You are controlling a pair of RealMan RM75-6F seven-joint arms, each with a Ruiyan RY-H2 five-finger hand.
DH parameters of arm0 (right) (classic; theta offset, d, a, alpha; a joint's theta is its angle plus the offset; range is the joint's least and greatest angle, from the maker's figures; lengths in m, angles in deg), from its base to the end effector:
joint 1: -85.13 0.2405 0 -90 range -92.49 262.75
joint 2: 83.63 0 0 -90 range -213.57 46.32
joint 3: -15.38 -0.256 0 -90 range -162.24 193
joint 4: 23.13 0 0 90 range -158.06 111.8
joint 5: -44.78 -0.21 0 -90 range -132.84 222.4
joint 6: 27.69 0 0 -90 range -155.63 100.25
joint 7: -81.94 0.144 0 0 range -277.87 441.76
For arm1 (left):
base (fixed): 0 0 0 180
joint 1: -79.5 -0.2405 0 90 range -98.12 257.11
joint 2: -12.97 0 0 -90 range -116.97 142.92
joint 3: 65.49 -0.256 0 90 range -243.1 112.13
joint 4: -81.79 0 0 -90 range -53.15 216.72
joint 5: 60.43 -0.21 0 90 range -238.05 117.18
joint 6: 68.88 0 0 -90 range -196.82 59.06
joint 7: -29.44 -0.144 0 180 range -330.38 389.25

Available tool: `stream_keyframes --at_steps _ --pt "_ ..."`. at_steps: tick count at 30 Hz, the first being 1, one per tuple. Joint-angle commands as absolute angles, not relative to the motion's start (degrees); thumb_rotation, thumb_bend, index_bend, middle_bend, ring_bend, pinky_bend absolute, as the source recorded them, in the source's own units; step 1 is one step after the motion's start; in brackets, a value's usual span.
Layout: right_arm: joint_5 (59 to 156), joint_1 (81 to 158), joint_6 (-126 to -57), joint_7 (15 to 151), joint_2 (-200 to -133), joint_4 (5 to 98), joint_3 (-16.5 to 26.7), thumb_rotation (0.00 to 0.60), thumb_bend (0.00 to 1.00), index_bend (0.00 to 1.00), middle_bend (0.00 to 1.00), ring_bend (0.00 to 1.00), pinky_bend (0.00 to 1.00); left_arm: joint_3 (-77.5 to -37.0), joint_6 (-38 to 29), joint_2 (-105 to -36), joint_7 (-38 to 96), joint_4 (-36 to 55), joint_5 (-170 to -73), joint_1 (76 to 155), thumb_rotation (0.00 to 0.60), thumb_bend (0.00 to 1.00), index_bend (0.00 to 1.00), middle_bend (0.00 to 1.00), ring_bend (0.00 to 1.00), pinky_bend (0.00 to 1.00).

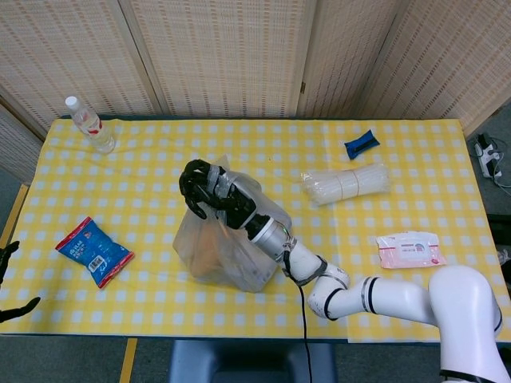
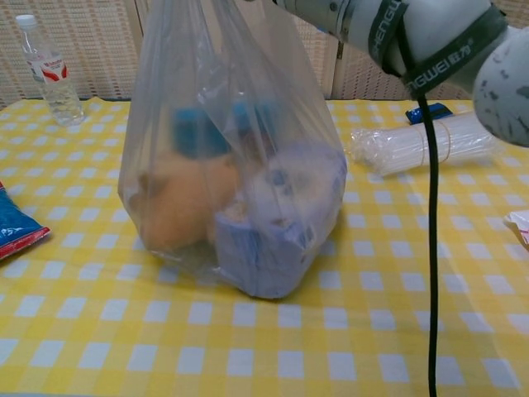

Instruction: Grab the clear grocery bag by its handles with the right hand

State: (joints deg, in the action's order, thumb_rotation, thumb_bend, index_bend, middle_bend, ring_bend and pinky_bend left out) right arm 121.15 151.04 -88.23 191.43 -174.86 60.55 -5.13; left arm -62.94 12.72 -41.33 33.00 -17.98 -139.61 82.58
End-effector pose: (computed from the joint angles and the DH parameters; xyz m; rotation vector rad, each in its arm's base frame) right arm 0.0652 -0.3705 0.0181 -0.5219 1.8629 -1.3631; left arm -0.3207 0.1676 0.1990 -1.2850 -1.0281 -0.8077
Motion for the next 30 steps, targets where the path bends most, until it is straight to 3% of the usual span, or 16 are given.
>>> stream_keyframes --at_steps 1,10,19,24,30 --pt "116.0 148.7 -86.3 185.9 -173.9 65.6 -8.6 0.600 0.84 0.64 0.71 0.74 1.00 -63.0 12.8 -41.3 33.0 -18.0 -139.8 82.6 0.600 0.19 0.00 0.18 0.12 0.01" --pt "114.1 146.4 -84.2 177.4 -170.9 74.8 -12.9 0.600 0.88 0.64 0.74 0.76 1.00 -63.2 13.6 -41.2 33.2 -18.2 -140.7 82.2 0.600 0.19 0.00 0.18 0.12 0.01" --pt "111.4 146.1 -85.1 165.9 -163.6 91.8 -23.8 0.600 0.89 0.64 0.74 0.75 1.00 -63.6 13.8 -41.1 33.1 -18.3 -141.3 81.9 0.600 0.19 0.00 0.18 0.12 0.01" --pt "104.6 147.2 -86.2 156.4 -160.2 100.3 -29.7 0.600 0.89 0.64 0.74 0.75 1.00 -64.0 14.0 -41.1 32.5 -18.6 -141.4 81.6 0.600 0.19 0.00 0.18 0.12 0.01" --pt "98.8 147.4 -88.1 148.8 -159.2 106.0 -31.5 0.600 0.89 0.64 0.74 0.75 1.00 -64.4 14.6 -41.1 32.2 -18.8 -142.8 81.3 0.600 0.19 0.00 0.18 0.12 0.01"
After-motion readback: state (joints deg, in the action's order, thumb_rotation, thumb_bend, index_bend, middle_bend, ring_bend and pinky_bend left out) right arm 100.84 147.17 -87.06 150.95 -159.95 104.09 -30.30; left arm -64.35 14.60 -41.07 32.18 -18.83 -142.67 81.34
